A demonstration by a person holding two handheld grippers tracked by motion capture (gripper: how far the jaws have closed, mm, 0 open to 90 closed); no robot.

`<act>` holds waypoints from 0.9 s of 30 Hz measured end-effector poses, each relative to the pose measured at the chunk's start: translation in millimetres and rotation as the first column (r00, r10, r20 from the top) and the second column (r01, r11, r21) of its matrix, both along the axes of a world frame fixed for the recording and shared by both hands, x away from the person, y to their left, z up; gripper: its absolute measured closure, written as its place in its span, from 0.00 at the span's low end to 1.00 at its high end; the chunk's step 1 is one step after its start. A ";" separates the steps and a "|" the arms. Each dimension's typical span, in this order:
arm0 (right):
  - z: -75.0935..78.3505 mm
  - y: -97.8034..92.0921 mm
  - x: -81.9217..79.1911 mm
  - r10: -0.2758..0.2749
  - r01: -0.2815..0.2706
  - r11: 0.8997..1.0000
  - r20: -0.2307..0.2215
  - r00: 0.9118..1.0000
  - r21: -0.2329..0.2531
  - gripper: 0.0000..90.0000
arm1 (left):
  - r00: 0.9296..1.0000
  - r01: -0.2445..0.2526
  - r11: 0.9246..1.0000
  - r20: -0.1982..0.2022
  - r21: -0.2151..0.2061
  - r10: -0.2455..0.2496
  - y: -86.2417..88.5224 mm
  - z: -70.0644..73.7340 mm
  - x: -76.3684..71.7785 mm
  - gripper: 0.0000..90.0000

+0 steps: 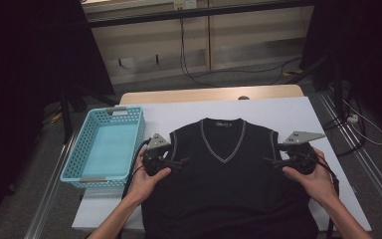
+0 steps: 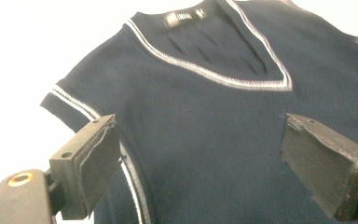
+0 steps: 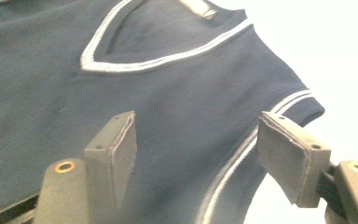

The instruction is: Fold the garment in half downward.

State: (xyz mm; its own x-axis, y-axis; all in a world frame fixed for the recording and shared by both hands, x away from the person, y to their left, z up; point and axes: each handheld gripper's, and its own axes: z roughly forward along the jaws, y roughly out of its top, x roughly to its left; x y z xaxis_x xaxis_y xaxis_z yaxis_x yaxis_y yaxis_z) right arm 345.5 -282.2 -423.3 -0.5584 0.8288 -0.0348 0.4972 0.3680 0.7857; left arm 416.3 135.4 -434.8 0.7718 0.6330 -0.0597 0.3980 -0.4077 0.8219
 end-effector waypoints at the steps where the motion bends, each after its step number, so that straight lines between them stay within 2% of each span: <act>1: 1.2 -1.9 4.4 -0.002 0.002 1.000 -0.010 1.000 0.006 0.30 | 1.000 -0.007 1.000 0.000 0.004 0.007 -0.8 1.1 3.9 0.14; 2: 2.4 -2.9 8.6 -0.010 0.010 1.000 -0.011 1.000 0.001 0.29 | 1.000 -0.021 1.000 0.007 -0.003 0.021 -0.4 2.0 7.5 0.14; 3: 3.5 -3.8 12.9 -0.012 0.012 1.000 -0.010 1.000 0.004 0.28 | 1.000 -0.023 1.000 -0.006 -0.005 0.023 -1.0 3.3 11.1 0.14; 5: 4.5 -5.0 22.3 -0.005 0.005 1.000 -0.015 1.000 0.015 0.22 | 1.000 -0.023 0.999 0.008 0.023 0.023 -3.6 5.8 17.0 0.14; 9: 3.6 -3.9 41.2 0.001 -0.001 1.000 -0.027 1.000 0.008 0.20 | 0.999 -0.031 0.999 0.033 0.035 0.030 -8.4 9.7 31.1 0.14; 10: 3.5 -3.7 45.3 0.001 -0.001 1.000 -0.026 1.000 0.010 0.20 | 0.999 -0.027 0.999 0.037 0.021 0.026 -10.0 9.8 35.1 0.13; 11: 3.4 -3.6 49.4 -0.003 0.004 1.000 -0.027 1.000 0.014 0.20 | 0.999 -0.014 1.000 0.034 0.024 0.013 -11.8 10.1 39.5 0.11; 15: 1.9 -5.7 64.1 -0.026 0.027 0.999 -0.019 0.999 0.028 0.27 | 0.999 -0.029 0.999 0.042 0.041 0.027 -20.8 11.3 54.4 0.11; 19: -5.5 -9.2 82.4 -0.056 0.056 0.998 -0.023 0.998 0.003 0.34 | 0.998 -0.055 0.997 0.043 0.045 0.053 -27.3 10.6 72.2 0.13; 21: -9.2 -12.5 90.5 -0.081 0.081 0.997 -0.019 0.997 -0.003 0.36 | 0.997 -0.065 0.997 0.033 0.049 0.064 -28.1 8.0 81.5 0.14; 27: -19.3 -20.1 116.7 -0.105 0.105 0.994 -0.043 0.994 -0.010 0.50 | 0.995 -0.095 0.993 0.008 0.073 0.095 -29.4 -4.4 103.1 0.15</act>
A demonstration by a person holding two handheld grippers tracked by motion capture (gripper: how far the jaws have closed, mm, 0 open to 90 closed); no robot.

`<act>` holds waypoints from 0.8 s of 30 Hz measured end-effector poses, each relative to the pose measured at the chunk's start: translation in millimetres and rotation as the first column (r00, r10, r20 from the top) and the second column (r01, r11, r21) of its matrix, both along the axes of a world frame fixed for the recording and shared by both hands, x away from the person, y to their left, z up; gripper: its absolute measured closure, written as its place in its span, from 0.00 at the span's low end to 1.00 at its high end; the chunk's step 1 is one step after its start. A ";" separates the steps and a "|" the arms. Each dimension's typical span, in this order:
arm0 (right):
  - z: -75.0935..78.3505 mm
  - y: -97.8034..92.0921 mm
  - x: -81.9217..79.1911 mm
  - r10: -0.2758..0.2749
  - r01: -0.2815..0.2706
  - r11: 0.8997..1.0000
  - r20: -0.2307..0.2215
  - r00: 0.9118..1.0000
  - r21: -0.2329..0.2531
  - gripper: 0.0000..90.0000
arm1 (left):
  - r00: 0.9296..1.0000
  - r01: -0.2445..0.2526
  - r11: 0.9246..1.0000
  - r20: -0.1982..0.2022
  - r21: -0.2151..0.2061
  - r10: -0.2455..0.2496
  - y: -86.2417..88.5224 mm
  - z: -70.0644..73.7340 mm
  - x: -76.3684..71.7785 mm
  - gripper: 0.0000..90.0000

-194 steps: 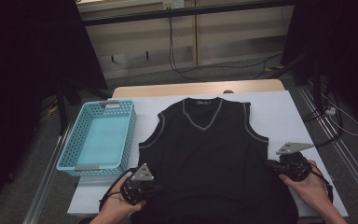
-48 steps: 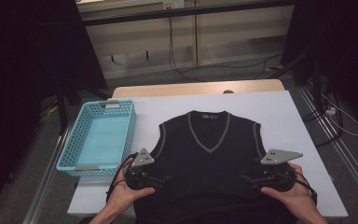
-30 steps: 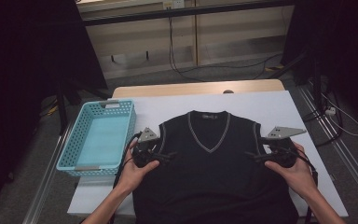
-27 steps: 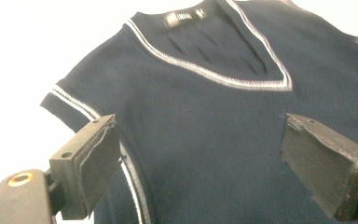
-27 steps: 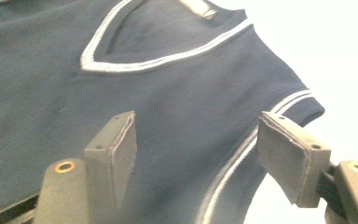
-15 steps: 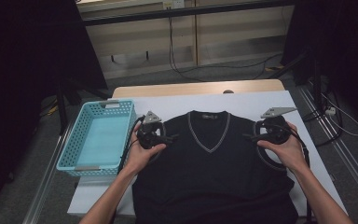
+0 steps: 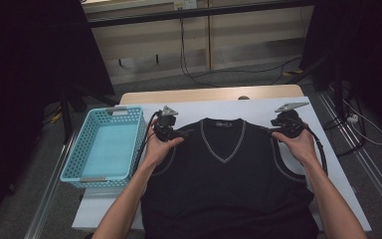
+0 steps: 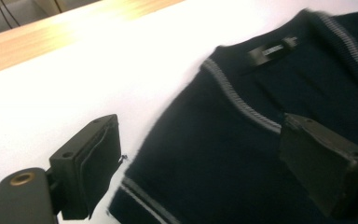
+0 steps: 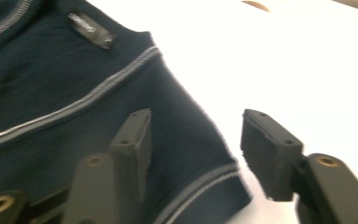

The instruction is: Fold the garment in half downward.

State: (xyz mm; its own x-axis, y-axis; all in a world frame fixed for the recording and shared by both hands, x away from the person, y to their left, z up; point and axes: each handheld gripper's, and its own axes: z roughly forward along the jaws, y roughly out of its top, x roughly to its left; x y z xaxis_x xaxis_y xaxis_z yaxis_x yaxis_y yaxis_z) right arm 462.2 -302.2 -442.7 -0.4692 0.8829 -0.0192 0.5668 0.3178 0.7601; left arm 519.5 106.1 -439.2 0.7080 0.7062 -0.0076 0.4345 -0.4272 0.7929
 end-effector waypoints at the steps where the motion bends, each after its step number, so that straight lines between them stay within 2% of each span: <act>1: -2.8 -0.5 4.1 -0.005 0.005 1.000 0.001 1.000 0.000 0.52 | 1.000 -0.006 1.000 -0.003 0.000 0.006 0.3 -1.5 3.7 0.16; 5: -14.2 1.9 20.3 0.006 -0.007 1.000 -0.056 0.998 -0.020 0.54 | 1.000 -0.024 1.000 -0.018 -0.003 0.024 2.5 -7.3 15.9 0.18; 9: -17.0 8.2 29.1 0.026 -0.027 0.999 -0.069 0.997 -0.021 0.54 | 0.998 -0.035 0.999 -0.045 -0.005 0.035 2.4 -14.9 22.6 0.23; 10: -18.8 9.7 30.9 0.028 -0.031 0.999 -0.077 0.997 -0.026 0.54 | 0.999 -0.025 1.000 -0.038 0.014 0.026 2.8 -15.9 24.2 0.26; 12: -20.2 10.6 32.5 0.039 -0.040 0.999 -0.074 0.996 -0.004 0.57 | 0.999 -0.028 1.000 -0.044 0.013 0.028 2.4 -19.6 26.6 0.34; 14: -20.7 10.0 32.7 0.037 -0.037 0.999 -0.079 0.996 0.009 0.59 | 0.998 -0.031 0.999 -0.048 0.014 0.031 3.7 -22.5 30.4 0.34; 17: -20.2 8.7 32.3 0.045 -0.043 0.999 -0.089 0.995 0.018 0.66 | 0.998 -0.037 0.999 -0.057 -0.008 0.037 5.2 -25.0 35.2 0.39; 20: -19.7 9.2 31.5 0.043 -0.041 0.999 -0.097 0.994 0.023 0.74 | 0.998 -0.011 1.000 -0.066 0.008 0.012 3.3 -27.7 38.0 0.47; 24: -18.9 10.6 30.5 0.063 -0.060 0.998 -0.109 0.992 0.031 0.87 | 0.998 0.013 1.000 -0.057 0.013 -0.013 0.6 -27.3 39.9 0.51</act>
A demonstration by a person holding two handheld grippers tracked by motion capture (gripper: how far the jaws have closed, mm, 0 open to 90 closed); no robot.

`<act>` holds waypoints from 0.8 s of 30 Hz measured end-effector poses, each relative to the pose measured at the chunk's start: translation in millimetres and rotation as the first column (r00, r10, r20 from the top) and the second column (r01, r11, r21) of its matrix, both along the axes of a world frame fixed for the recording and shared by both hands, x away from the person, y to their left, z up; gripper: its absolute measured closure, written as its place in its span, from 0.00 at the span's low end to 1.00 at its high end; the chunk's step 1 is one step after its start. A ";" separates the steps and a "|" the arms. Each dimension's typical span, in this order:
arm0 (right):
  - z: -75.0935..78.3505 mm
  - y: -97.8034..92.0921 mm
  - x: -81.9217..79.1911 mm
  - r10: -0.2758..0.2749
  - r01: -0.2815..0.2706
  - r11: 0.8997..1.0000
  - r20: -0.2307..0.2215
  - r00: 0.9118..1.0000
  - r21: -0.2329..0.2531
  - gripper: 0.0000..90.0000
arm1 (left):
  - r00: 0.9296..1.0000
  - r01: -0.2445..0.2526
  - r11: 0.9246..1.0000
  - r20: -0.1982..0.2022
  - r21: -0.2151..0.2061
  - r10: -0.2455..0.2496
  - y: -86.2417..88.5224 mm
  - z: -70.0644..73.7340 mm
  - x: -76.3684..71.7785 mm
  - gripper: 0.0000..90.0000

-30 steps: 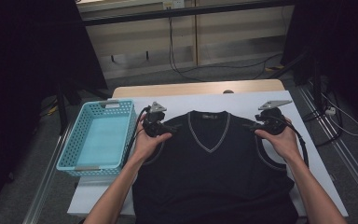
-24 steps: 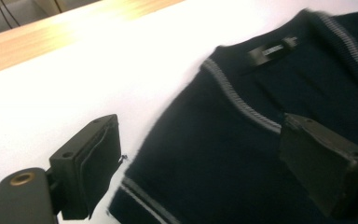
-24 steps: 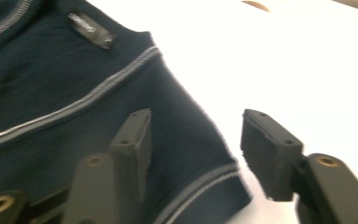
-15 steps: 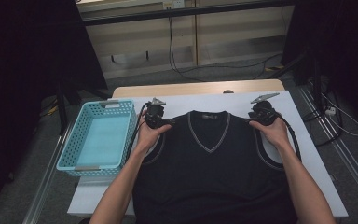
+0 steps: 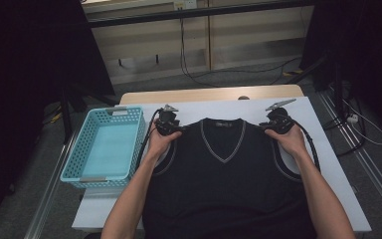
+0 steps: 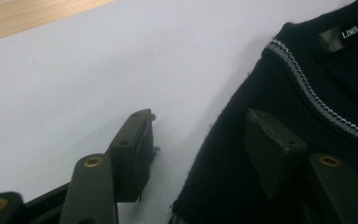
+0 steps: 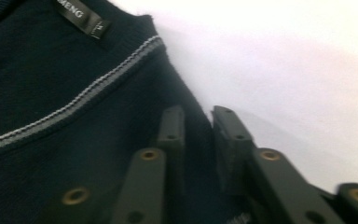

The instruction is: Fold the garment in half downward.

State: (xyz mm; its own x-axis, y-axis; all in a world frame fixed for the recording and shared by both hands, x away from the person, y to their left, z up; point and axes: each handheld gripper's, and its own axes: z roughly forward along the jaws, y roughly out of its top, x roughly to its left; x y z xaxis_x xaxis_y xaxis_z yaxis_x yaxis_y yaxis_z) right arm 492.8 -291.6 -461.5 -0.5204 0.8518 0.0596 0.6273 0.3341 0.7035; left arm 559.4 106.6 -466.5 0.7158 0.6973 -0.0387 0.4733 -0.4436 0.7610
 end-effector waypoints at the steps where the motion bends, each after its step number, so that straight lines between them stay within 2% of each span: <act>1: -0.1 0.0 -0.1 0.005 -0.005 1.000 0.000 1.000 0.004 0.89 | 1.000 0.008 1.000 -0.004 -0.003 -0.008 -1.0 -0.2 0.1 0.52; 2: 0.0 0.3 -0.4 0.007 -0.007 1.000 -0.004 1.000 0.006 0.91 | 1.000 0.019 1.000 -0.012 -0.023 -0.020 -2.7 -0.9 -0.6 0.53; 4: 0.4 1.5 -0.9 0.011 -0.011 1.000 -0.006 1.000 -0.002 0.93 | 1.000 0.029 1.000 0.007 0.009 -0.029 -5.7 0.0 -0.8 0.58; 6: 1.7 3.7 -1.0 0.012 -0.012 1.000 -0.010 1.000 -0.015 0.95 | 0.999 0.040 0.999 -0.007 0.002 -0.040 -7.2 0.0 -0.5 0.58; 8: 1.9 4.1 -1.4 0.011 -0.012 1.000 -0.009 1.000 -0.017 0.95 | 0.999 0.039 0.999 0.000 -0.001 -0.039 -7.5 -1.0 -1.0 0.58; 10: 1.8 3.5 -1.8 0.008 -0.008 1.000 -0.013 1.000 -0.011 0.95 | 0.999 0.033 0.999 -0.008 -0.007 -0.033 -7.4 -1.0 -1.4 0.59; 12: 1.3 3.0 -1.9 0.003 -0.003 1.000 -0.009 1.000 -0.002 0.95 | 0.999 0.034 0.999 0.006 0.015 -0.034 -8.9 -0.8 -4.2 0.62; 14: 0.6 1.6 -2.2 -0.006 0.006 1.000 -0.014 1.000 0.017 0.96 | 0.999 0.035 0.999 -0.011 0.002 -0.035 -8.7 -1.0 -6.8 0.67; 16: 0.4 0.5 -2.8 -0.010 0.011 0.999 -0.020 1.000 0.031 0.96 | 0.999 0.045 0.999 -0.015 0.015 -0.044 -8.1 0.5 -8.3 0.71; 19: 0.9 2.2 -3.9 -0.015 0.015 1.000 -0.017 1.000 0.021 0.96 | 0.996 0.061 0.998 -0.066 0.009 -0.060 -6.7 3.5 -11.9 0.82; 21: 1.7 2.4 -4.2 -0.013 0.013 1.000 -0.021 1.000 0.017 0.96 | 0.993 0.054 0.999 -0.100 0.001 -0.054 -5.1 4.9 -12.8 0.88; 23: 2.5 3.0 -4.6 -0.013 0.013 1.000 -0.021 1.000 0.009 0.96 | 0.988 0.043 0.998 -0.150 -0.037 -0.048 -1.6 5.2 -10.9 0.94; 24: 3.0 3.3 -5.1 -0.014 0.014 1.000 -0.020 1.000 0.004 0.96 | 0.986 0.037 0.998 -0.158 -0.050 -0.045 -1.1 4.9 -10.9 0.95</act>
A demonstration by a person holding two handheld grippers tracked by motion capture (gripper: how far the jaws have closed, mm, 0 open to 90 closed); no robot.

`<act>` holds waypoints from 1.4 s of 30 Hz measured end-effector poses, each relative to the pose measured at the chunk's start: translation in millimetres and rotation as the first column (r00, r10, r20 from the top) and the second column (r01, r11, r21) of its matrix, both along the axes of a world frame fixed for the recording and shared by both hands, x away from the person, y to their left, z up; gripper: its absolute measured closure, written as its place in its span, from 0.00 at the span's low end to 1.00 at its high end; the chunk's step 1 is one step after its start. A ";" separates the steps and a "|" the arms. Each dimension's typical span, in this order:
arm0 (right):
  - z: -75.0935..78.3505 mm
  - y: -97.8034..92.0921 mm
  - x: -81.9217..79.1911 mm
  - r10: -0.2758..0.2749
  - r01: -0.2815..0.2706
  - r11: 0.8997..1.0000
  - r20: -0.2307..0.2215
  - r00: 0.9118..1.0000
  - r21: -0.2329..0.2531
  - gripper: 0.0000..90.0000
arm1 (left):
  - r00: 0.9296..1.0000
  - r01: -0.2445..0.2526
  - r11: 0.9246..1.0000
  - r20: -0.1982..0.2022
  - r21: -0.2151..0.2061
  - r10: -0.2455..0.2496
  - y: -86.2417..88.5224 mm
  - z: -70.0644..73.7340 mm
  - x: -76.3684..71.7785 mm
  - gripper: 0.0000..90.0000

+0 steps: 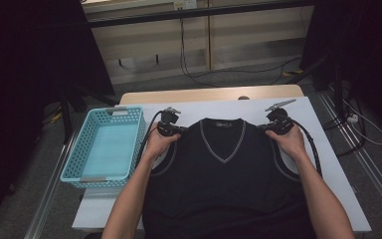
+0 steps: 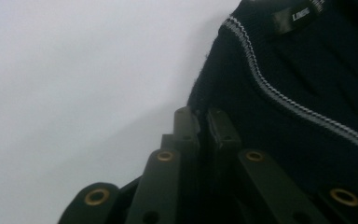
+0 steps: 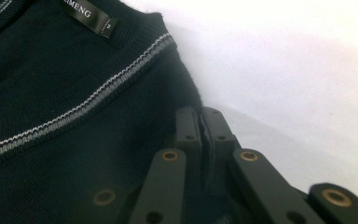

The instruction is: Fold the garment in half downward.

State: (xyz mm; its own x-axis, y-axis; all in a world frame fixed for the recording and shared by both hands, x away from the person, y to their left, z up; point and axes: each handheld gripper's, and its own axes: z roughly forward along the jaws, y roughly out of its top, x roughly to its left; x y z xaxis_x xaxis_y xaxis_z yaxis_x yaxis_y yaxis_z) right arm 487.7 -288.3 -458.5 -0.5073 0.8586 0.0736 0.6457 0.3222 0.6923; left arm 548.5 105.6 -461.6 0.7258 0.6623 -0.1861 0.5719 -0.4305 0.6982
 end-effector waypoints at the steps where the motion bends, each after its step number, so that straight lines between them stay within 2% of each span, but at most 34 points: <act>1: 0.3 0.2 -0.4 0.000 0.000 1.000 0.005 1.000 -0.002 0.96 | 1.000 0.006 1.000 0.009 0.018 -0.006 -1.0 1.1 -0.7 0.95; 3: 2.3 0.0 -1.6 -0.005 0.005 1.000 0.012 1.000 -0.007 0.97 | 1.000 0.001 0.999 0.025 0.036 -0.002 -3.4 4.5 -2.1 0.96; 4: 3.8 -0.9 -1.8 -0.006 0.006 1.000 0.021 1.000 -0.010 0.97 | 0.999 -0.006 1.000 0.037 0.031 0.005 -3.2 6.2 -2.6 0.97; 7: 11.4 -4.0 -2.8 -0.016 0.016 1.000 0.051 0.999 0.000 0.97 | 0.998 -0.027 1.000 0.063 -0.014 0.028 0.5 14.1 -2.9 0.97; 8: 14.2 -4.9 -3.5 -0.019 0.019 1.000 0.061 0.998 0.003 0.97 | 0.997 -0.027 1.000 0.074 -0.012 0.027 2.1 17.2 -2.9 0.97; 10: 19.2 -6.8 -5.3 -0.027 0.026 1.000 0.083 0.996 0.013 0.97 | 0.996 -0.030 0.999 0.086 -0.033 0.033 5.0 21.9 -3.3 0.97; 14: 28.8 -9.8 -8.8 -0.039 0.036 0.999 0.127 0.991 0.032 0.97 | 0.994 -0.031 0.998 0.105 -0.060 0.038 6.9 30.5 -5.8 0.97; 16: 33.9 -10.6 -9.6 -0.044 0.040 0.999 0.147 0.988 0.033 0.97 | 0.992 -0.022 0.999 0.122 -0.050 0.028 5.9 34.3 -6.5 0.97; 21: 47.9 -10.9 -9.5 -0.051 0.046 0.998 0.183 0.982 0.036 0.97 | 0.987 -0.036 0.994 0.154 -0.099 0.051 10.2 48.5 -6.9 0.97; 24: 55.2 -10.9 -9.4 -0.063 0.054 0.997 0.205 0.977 0.048 0.97 | 0.984 -0.032 0.995 0.169 -0.098 0.049 14.4 56.2 -5.9 0.97; 26: 57.5 -9.1 -9.6 -0.073 0.067 0.997 0.219 0.973 0.038 0.97 | 0.981 -0.026 0.995 0.187 -0.100 0.044 16.0 60.7 -5.6 0.97; 32: 65.2 -9.1 -6.2 -0.091 0.077 0.995 0.238 0.967 0.067 0.97 | 0.976 -0.042 0.992 0.207 -0.121 0.066 18.4 72.1 -3.9 0.97; 36: 77.9 -6.7 -1.8 -0.078 0.062 0.996 0.252 0.965 0.069 0.97 | 0.973 -0.056 0.988 0.216 -0.143 0.086 23.0 80.4 -0.9 0.97; 40: 88.3 -3.2 3.6 -0.074 0.055 0.996 0.276 0.958 0.077 0.97 | 0.968 -0.065 0.987 0.232 -0.148 0.098 27.8 87.5 1.7 0.97; 42: 91.7 -1.5 6.3 -0.075 0.054 0.995 0.282 0.956 0.083 0.97 | 0.968 -0.068 0.986 0.230 -0.149 0.102 28.4 89.5 2.6 0.97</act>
